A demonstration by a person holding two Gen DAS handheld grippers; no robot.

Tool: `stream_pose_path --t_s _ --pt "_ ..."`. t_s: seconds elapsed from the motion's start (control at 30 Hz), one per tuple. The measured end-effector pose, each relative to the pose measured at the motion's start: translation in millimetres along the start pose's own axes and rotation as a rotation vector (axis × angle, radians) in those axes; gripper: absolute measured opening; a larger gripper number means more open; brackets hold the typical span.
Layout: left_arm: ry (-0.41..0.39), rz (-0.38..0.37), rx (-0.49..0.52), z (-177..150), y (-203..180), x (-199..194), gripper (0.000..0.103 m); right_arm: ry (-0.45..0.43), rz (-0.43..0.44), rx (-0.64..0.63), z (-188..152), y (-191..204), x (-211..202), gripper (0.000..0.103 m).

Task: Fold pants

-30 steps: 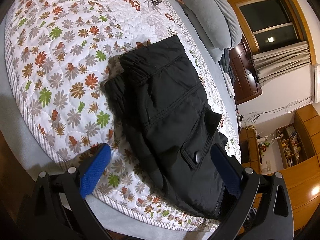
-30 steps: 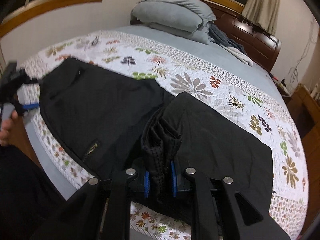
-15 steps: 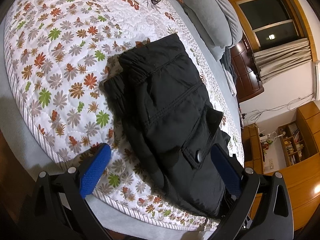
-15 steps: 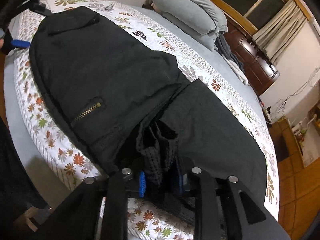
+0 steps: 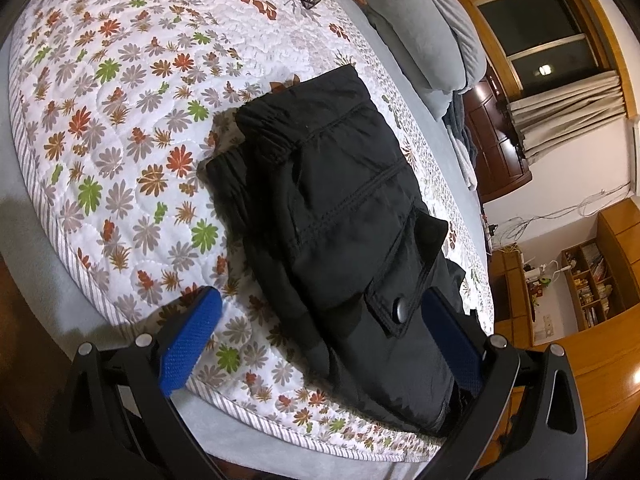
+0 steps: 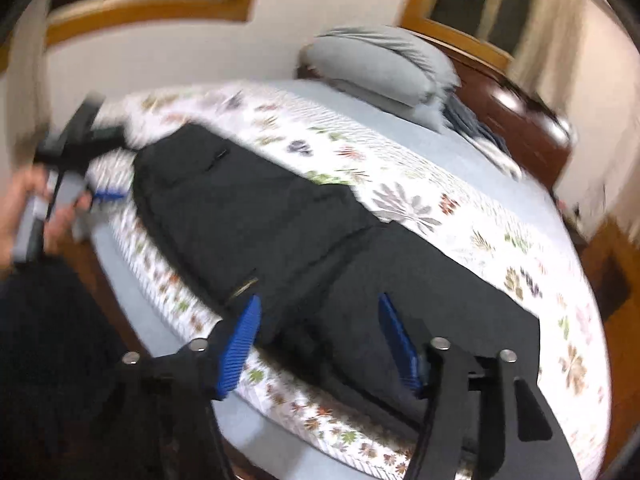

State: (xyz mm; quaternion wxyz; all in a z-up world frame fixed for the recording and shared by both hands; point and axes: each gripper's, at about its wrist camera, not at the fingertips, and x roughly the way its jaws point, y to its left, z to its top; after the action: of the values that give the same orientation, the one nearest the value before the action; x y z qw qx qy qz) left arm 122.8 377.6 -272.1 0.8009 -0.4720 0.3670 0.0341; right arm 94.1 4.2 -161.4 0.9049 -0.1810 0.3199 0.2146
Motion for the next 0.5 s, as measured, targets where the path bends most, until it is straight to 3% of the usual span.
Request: stream_pose_path --t_s 0.13,0.23,0.3,0.5 --pt "0.001 0.012 0.008 -0.8 -2.2 2.3 0.100 0.083 -0.027 0.057 -3.3 -22.8 30.6 0.050" --pt "0.004 0.022 0.021 -1.8 -4.8 3.6 0.100 0.138 -0.004 0.049 -13.6 -13.4 48.4 0.049" --pt "0.004 0.021 0.020 -2.2 -5.3 3.9 0.100 0.167 0.009 0.019 -21.6 -2.0 56.3 0.041" --pt "0.004 0.036 0.024 -3.0 -9.2 6.0 0.099 0.221 0.057 -0.057 -16.2 0.8 56.8 0.040"
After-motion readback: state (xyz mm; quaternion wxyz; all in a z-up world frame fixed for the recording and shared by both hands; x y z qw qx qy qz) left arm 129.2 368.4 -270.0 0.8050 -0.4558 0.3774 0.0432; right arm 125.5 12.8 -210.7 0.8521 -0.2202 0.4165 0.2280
